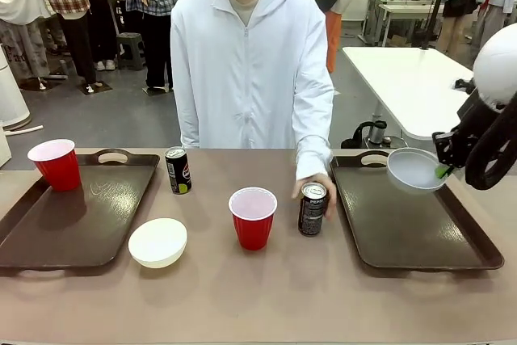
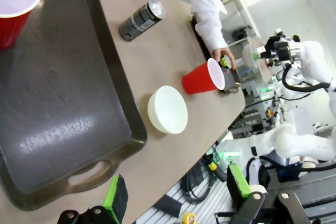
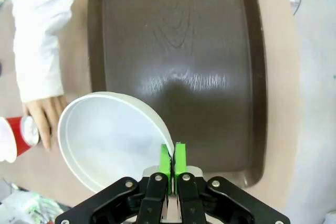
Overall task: Prepare tableware on both trays.
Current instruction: Pick up a Picnic Bowl from the table and place it on a Handle tray.
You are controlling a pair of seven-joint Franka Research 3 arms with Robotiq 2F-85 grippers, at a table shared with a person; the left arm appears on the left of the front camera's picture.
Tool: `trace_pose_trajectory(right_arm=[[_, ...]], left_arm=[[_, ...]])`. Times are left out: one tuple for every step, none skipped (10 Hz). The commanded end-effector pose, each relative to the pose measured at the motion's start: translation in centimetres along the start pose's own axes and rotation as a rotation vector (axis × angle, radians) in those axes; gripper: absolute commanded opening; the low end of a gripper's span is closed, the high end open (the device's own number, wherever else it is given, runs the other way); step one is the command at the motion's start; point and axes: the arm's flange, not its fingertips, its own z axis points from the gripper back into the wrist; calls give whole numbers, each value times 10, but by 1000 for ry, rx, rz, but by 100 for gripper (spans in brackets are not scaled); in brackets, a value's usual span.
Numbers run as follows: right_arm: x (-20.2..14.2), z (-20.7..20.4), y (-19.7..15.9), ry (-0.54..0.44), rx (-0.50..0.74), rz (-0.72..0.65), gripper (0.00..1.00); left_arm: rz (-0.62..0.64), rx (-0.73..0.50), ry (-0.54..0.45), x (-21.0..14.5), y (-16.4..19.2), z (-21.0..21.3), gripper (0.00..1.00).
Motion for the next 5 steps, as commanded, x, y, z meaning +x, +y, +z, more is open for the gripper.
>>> trace_pose_trajectory(right_arm=[[29,-25,5,-2,-29,-38,0],[39,-37,6,22,-46,-45,0],[47,-50,6,44,-62,-57,0],[56,-61,5,62,-65,-67,0],[63,-71,4,78,-80,-77,0]], left_arm=[[-12,-8,4,-1,0,1,100],[-12,-8,4,-1,0,1,100],[-12,-8,4,-1,0,1,100],[-12,-8,4,-1,0,1,100],[-12,-8,4,-1,0,1,100]])
